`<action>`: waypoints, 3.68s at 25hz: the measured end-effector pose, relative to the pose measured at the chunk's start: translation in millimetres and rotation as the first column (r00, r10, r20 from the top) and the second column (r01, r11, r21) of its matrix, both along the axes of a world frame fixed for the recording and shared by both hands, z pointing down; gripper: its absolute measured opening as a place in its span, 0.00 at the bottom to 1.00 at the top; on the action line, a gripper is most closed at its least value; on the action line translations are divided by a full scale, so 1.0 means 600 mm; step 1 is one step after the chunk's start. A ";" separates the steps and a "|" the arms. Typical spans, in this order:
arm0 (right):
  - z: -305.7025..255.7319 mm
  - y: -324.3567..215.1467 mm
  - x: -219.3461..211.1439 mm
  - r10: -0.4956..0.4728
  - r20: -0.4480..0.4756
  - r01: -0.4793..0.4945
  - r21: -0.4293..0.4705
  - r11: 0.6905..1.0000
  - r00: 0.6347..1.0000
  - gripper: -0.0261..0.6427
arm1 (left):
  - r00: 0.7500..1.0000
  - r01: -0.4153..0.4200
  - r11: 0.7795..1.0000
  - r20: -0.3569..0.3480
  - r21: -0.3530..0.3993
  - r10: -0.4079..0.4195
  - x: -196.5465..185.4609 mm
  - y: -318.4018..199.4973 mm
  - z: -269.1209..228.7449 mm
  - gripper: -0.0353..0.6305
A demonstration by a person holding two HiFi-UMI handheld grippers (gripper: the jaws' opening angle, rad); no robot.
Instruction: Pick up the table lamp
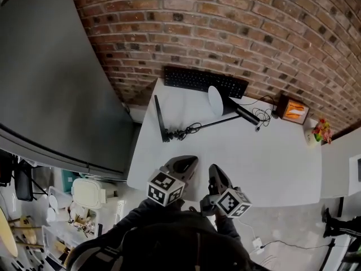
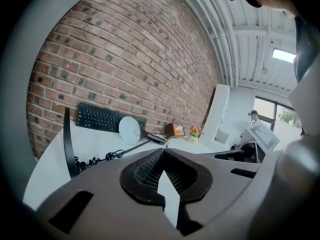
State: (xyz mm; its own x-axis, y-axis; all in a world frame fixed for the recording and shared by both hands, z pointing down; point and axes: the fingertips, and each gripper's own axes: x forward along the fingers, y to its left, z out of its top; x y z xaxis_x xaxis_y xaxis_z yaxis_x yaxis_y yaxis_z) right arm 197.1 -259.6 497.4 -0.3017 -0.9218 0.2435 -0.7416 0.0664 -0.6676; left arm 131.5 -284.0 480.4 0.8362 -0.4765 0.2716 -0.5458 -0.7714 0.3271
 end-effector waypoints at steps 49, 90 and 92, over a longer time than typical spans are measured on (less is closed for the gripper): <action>0.105 -0.286 0.253 0.087 0.339 -0.039 -0.147 0.988 0.937 0.06 | 0.667 0.727 0.686 0.222 0.010 -0.711 -0.226 -0.299 0.018 0.28; 0.213 -0.420 0.300 0.301 0.570 -0.184 -0.254 0.949 0.765 0.14 | 0.696 0.706 0.696 0.317 -0.134 -0.645 -0.209 -0.422 0.128 0.27; 0.214 -0.422 0.300 0.301 0.574 -0.182 -0.255 0.950 0.762 0.14 | 0.691 0.708 0.695 0.330 -0.126 -0.644 -0.206 -0.422 0.132 0.24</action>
